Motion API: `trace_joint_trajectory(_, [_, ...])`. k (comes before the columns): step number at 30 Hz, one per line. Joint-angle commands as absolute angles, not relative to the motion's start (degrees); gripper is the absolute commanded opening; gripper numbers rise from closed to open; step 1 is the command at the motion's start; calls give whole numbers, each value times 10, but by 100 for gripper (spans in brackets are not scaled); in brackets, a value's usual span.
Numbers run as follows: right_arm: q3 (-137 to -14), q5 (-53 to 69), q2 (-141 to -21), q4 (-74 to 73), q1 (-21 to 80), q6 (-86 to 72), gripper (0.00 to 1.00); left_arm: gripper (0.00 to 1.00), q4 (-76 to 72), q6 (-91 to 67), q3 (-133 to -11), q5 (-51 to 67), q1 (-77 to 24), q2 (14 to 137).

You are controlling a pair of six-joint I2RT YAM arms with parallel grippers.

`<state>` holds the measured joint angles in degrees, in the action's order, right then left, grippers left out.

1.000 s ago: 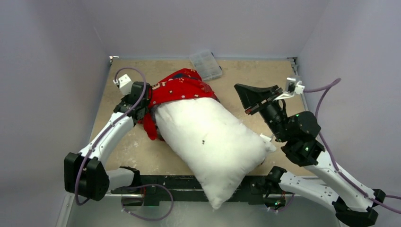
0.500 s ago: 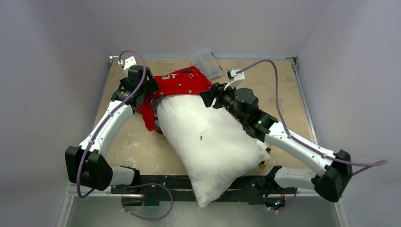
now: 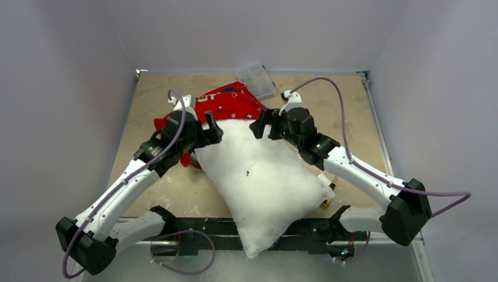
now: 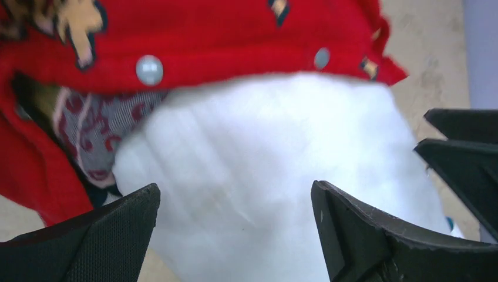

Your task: Remove the pillowcase from the pillow

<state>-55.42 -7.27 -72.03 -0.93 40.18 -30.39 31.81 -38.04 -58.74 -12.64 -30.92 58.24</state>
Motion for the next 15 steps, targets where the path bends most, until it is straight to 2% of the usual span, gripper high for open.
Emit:
trace_joint_trajectory(1, [-523, -31, -730, -5, 418, -320, 99, 99, 297, -429, -511, -73, -317, 569])
trace_joint_trajectory(8, [-513, 50, -781, 80, 513, -337, 95, 99, 203, -464, -452, -73, -317, 612])
trace_joint_trajectory(15, [-527, 146, -785, 182, 582, -350, 93, 99, 199, -427, -533, -172, -293, 697])
